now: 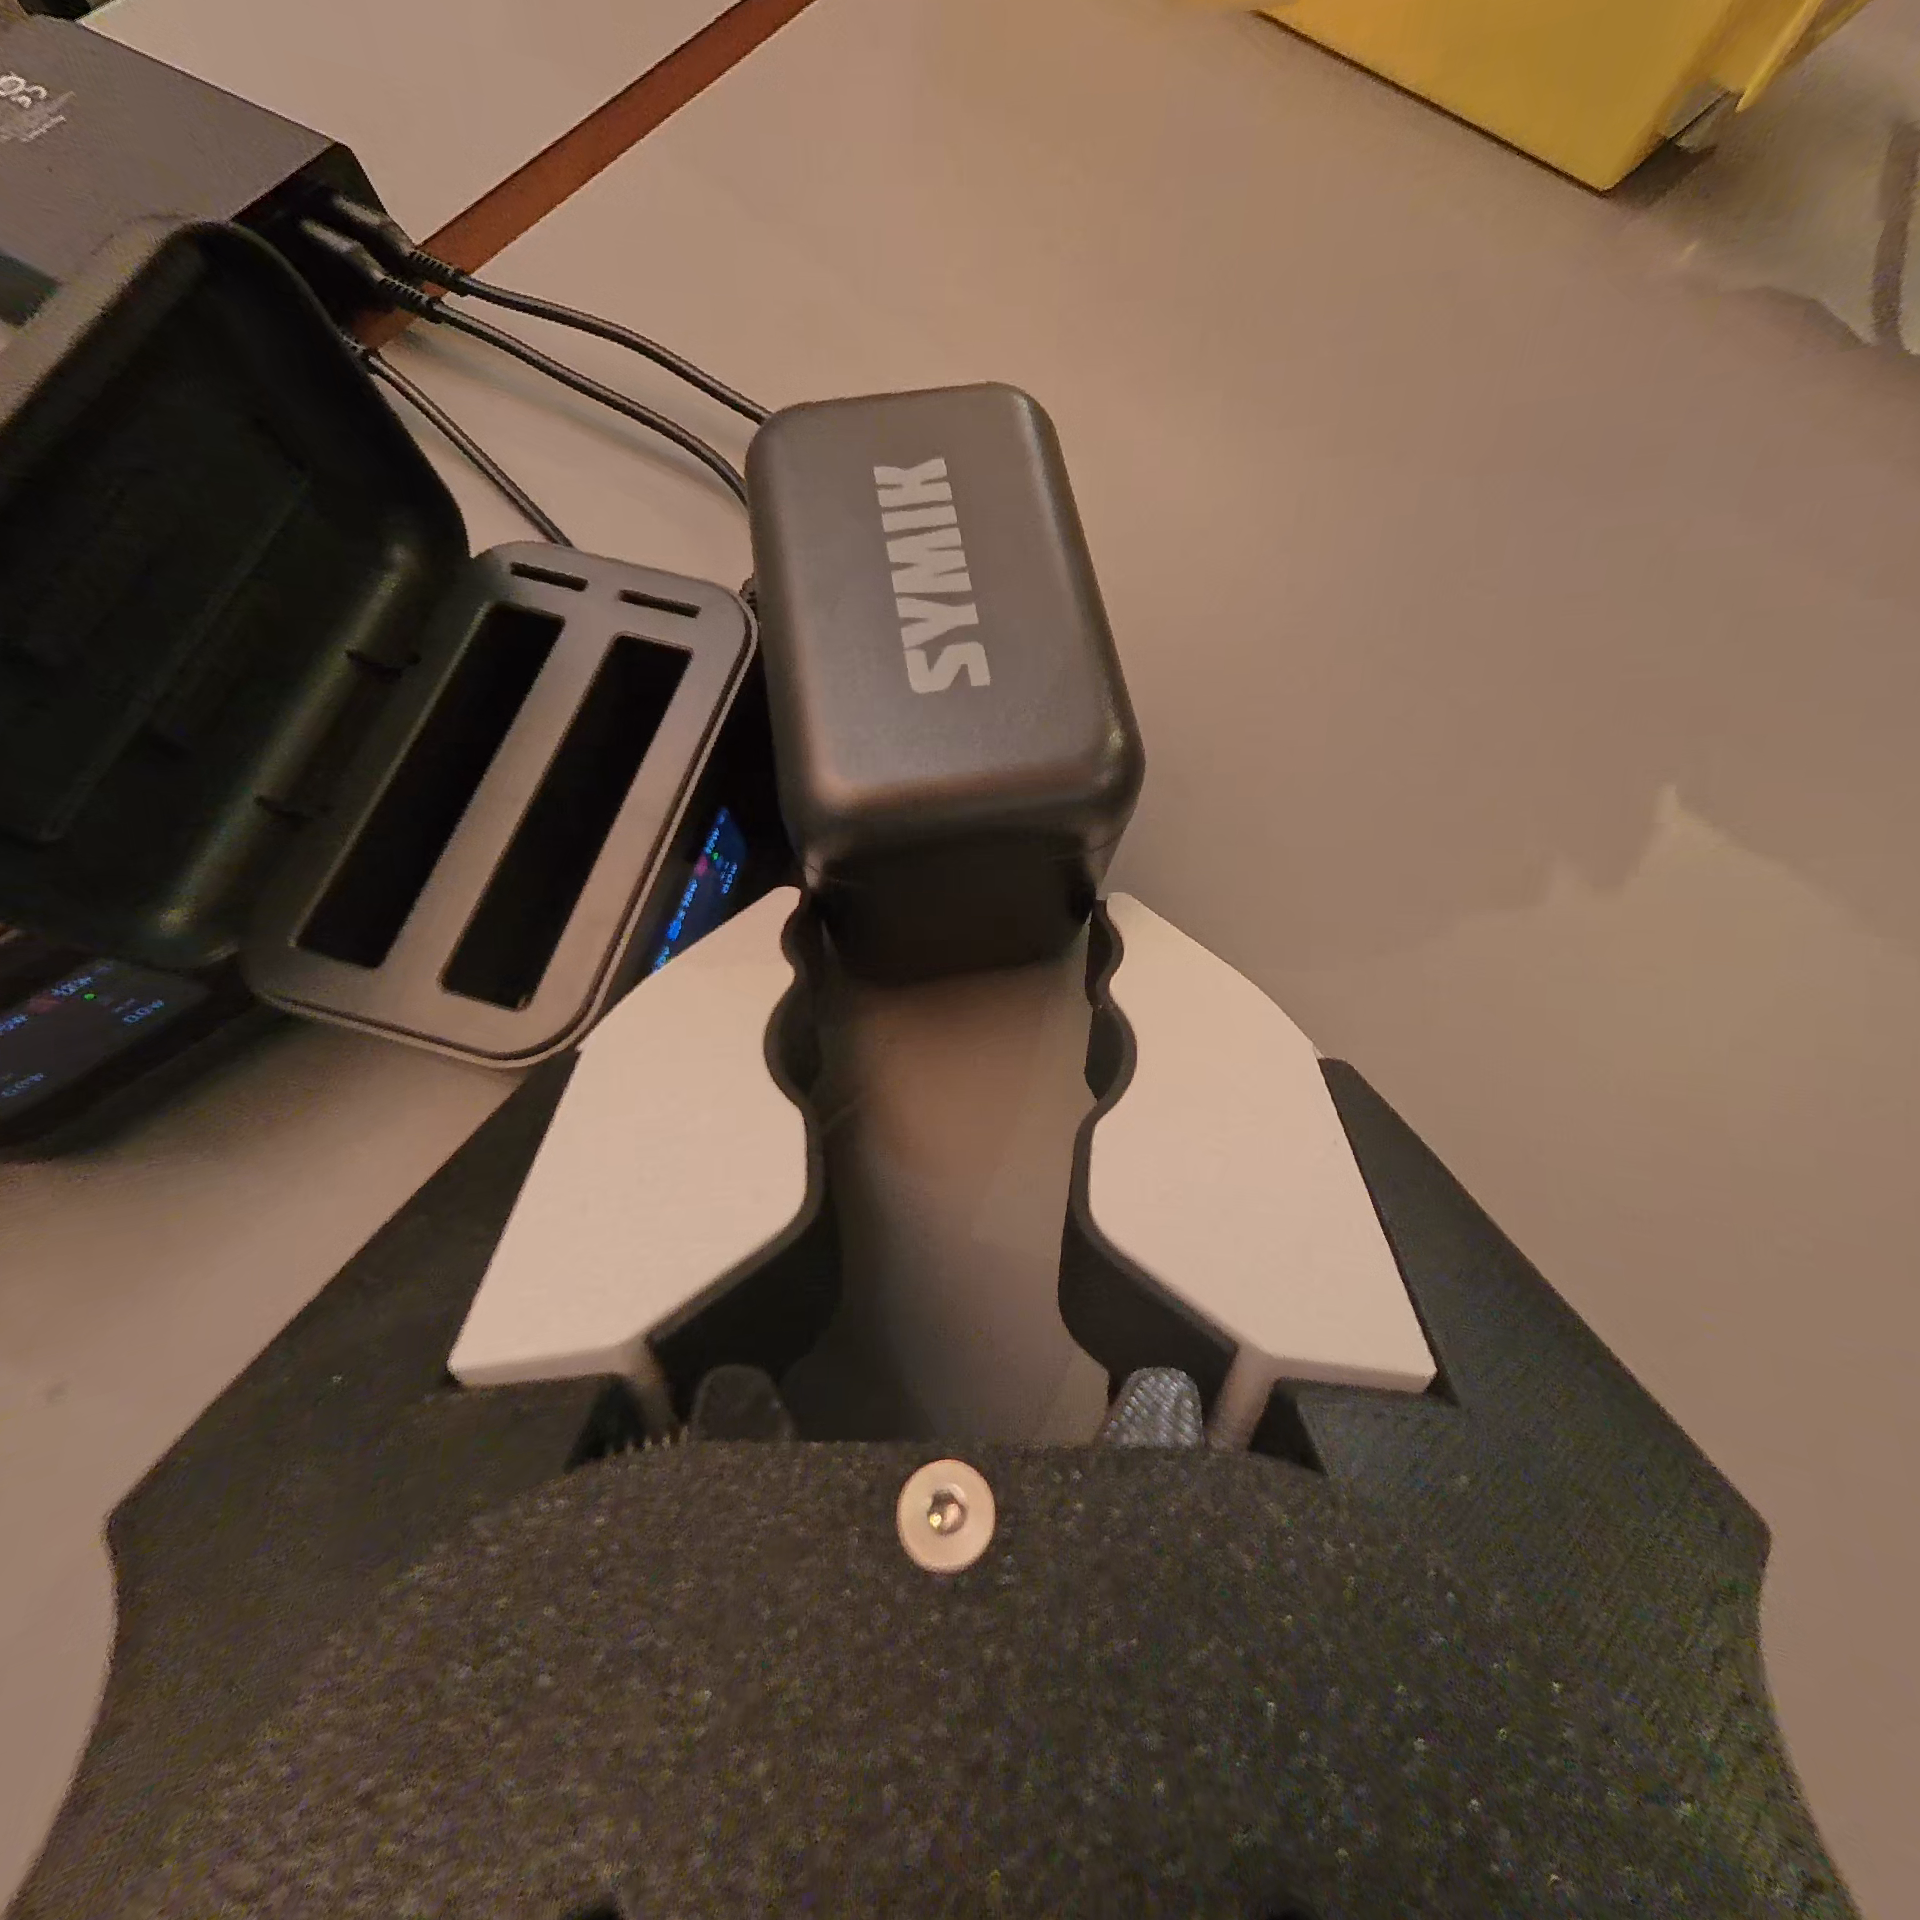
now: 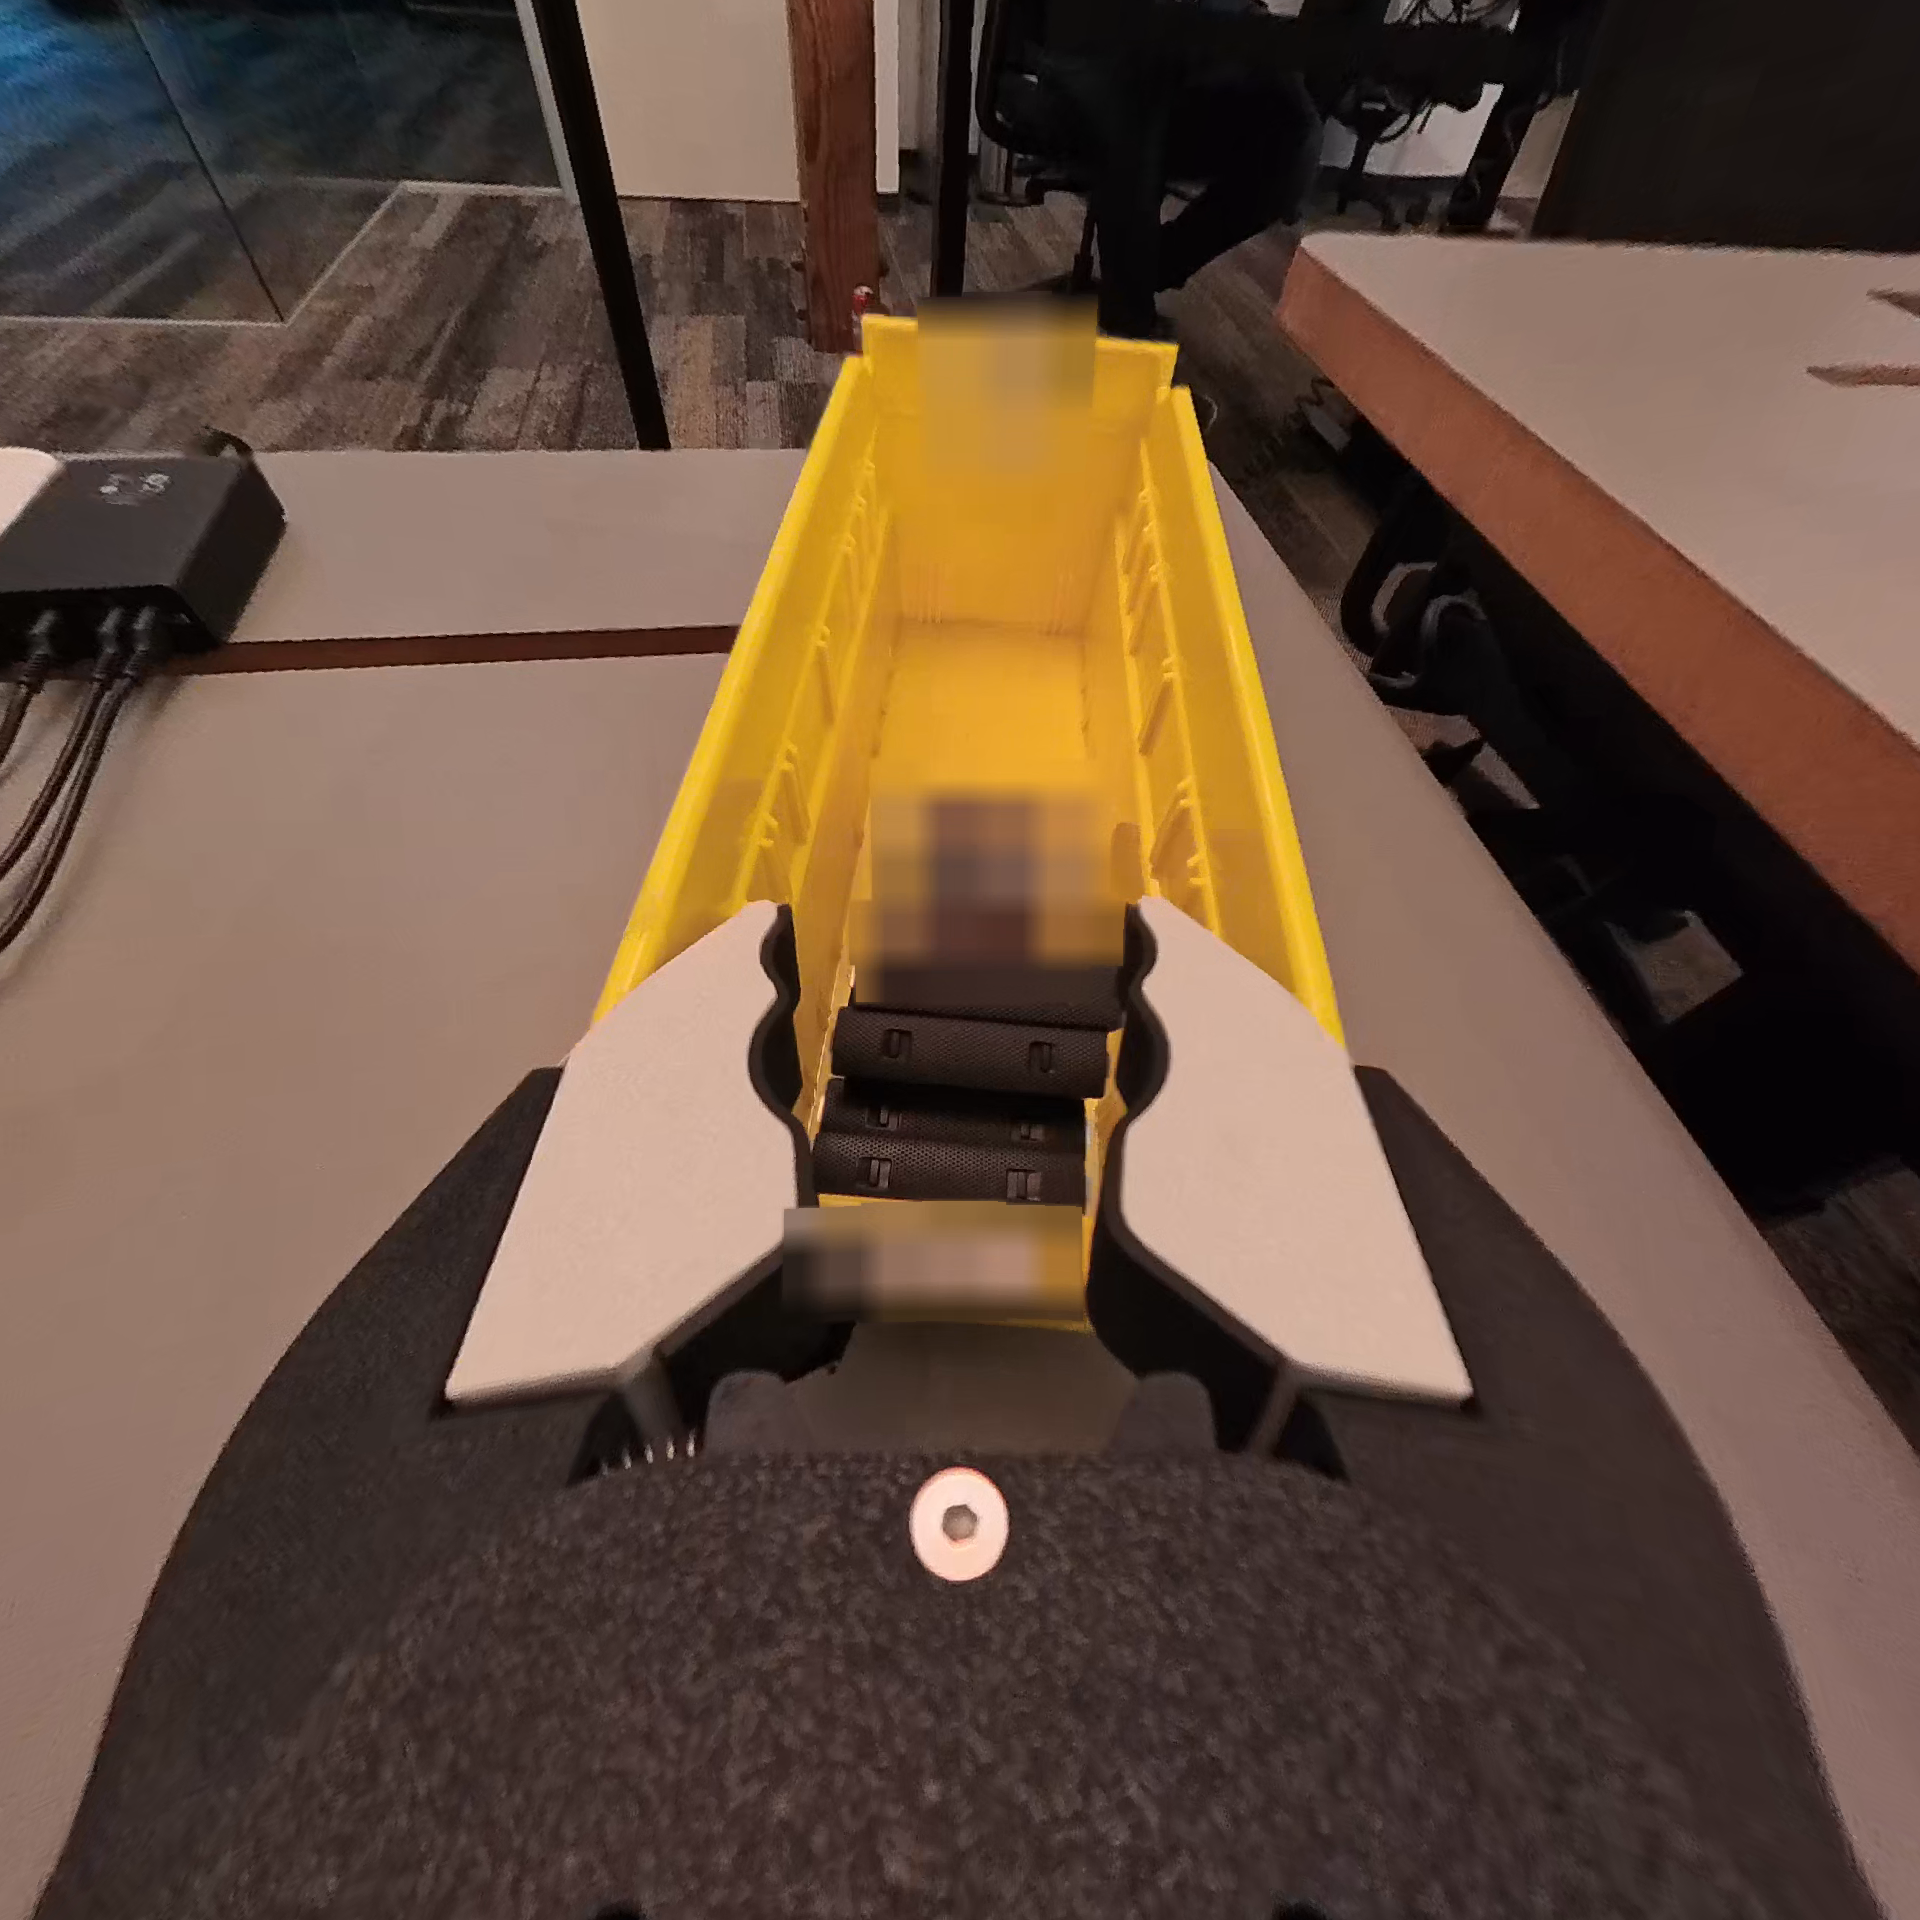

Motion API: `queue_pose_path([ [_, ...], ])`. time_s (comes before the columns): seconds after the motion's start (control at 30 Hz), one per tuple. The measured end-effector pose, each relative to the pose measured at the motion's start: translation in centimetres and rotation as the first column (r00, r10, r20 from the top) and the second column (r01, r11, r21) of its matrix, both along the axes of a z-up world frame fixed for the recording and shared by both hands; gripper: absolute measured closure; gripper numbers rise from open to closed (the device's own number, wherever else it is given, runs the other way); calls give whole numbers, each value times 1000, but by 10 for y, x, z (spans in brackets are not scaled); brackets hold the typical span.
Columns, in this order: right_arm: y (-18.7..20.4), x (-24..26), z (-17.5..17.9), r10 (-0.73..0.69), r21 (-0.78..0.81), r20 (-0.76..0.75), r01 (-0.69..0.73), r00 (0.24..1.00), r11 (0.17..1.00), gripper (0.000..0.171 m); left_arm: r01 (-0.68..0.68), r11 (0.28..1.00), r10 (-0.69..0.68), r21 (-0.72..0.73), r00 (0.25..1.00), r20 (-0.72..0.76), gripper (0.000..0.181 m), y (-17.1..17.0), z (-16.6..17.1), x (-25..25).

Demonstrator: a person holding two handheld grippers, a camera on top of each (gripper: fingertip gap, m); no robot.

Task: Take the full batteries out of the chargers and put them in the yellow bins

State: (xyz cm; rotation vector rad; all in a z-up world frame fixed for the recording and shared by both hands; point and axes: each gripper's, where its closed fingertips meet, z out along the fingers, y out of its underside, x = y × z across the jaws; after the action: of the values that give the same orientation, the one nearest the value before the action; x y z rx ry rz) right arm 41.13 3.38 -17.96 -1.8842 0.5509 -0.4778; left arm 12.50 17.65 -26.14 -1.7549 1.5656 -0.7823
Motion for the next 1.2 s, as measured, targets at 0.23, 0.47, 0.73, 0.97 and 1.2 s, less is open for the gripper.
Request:
queue_pose_path([
  [0.23, 55, -135, 54, 631, -180, 308, -608, 712, 774, 113, 2, 1000, -2, 0, 1000, 2, 132, 0, 0, 0],
  [0.47, 116, -233, -1, 990, -743, 95, -655, 104, 140, 108, 3, 1000, -3, 10, 1000, 4, 132, 0, 0, 0],
  [0.73, 149, -253, -42, 966, -807, -227, -531, -125, -259, 106, 19, 999, -19, 26, 1000, 5, 123, -3, 0, 3],
  [0.97, 155, -250, -51, 928, -830, -321, -416, -189, -372, 116, -27, 998, 25, 63, 999, 41, 127, 1, 6, 11],
  [1.2, 153, -254, -41, 898, -754, -405, -493, -173, -435, 118, 2, 999, -3, 50, 1000, 15, 127, 2, 4, 9],
])
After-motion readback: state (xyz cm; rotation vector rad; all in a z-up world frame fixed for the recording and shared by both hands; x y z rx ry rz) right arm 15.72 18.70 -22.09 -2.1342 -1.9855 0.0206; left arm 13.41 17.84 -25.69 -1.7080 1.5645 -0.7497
